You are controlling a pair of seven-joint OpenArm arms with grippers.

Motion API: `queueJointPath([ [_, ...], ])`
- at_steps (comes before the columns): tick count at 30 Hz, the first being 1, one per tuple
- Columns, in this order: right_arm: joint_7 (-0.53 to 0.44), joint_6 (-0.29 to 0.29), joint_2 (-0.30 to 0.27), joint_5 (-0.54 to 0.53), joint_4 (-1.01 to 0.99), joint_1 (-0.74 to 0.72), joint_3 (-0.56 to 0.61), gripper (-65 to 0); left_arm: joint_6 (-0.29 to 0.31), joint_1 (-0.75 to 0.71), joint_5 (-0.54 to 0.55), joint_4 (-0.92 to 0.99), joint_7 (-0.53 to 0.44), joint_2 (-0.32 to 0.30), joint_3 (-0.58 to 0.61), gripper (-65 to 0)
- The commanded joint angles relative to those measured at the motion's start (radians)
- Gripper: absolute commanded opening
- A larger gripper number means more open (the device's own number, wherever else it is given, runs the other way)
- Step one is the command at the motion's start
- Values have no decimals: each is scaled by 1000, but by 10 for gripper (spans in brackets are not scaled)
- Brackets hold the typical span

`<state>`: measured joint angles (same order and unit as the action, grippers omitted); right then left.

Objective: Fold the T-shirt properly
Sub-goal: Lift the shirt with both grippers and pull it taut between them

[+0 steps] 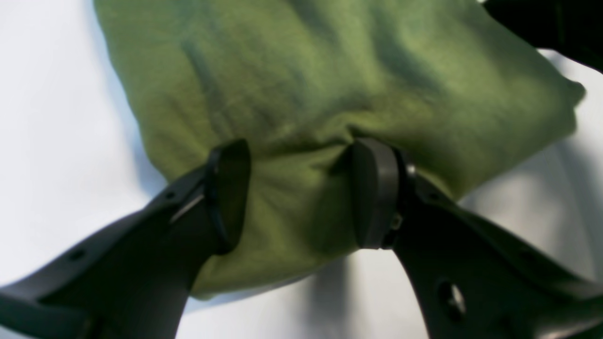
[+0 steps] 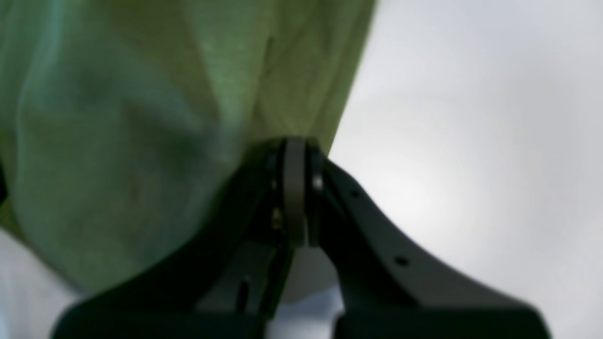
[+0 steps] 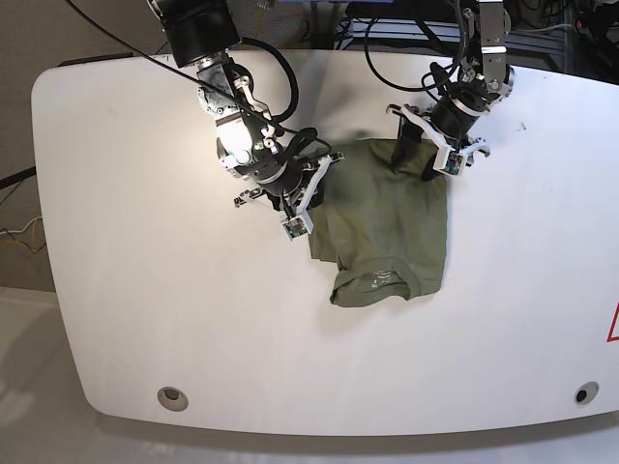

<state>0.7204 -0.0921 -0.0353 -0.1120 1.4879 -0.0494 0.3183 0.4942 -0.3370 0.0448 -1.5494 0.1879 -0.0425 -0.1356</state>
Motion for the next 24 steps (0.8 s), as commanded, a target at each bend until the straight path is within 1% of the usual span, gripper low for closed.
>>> queueJointPath([
  [1, -40, 2, 16, 2, -11, -16, -23, -650, -12, 20, -10, -6, 15, -21, -2, -326],
  [5, -74, 2, 21, 2, -53, -20, -35, -650, -12, 42, -10, 10, 15, -21, -2, -326],
  [9, -104, 2, 22, -5, -112, -60, -32, -650, -12, 71, -10, 45, 15, -21, 0, -326],
  [13, -117, 2, 51, 2, -161, -94, -37, -650, -12, 94, -10, 89, 14, -21, 3, -326],
  [19, -141, 2, 67, 1, -237, -154, -37, -650, -12, 144, -10, 143, 14, -21, 3, -326],
  [24, -180, 2, 93, 2, -297, -200, -38, -650, -12, 186, -10, 188, 15, -21, 3, -326],
])
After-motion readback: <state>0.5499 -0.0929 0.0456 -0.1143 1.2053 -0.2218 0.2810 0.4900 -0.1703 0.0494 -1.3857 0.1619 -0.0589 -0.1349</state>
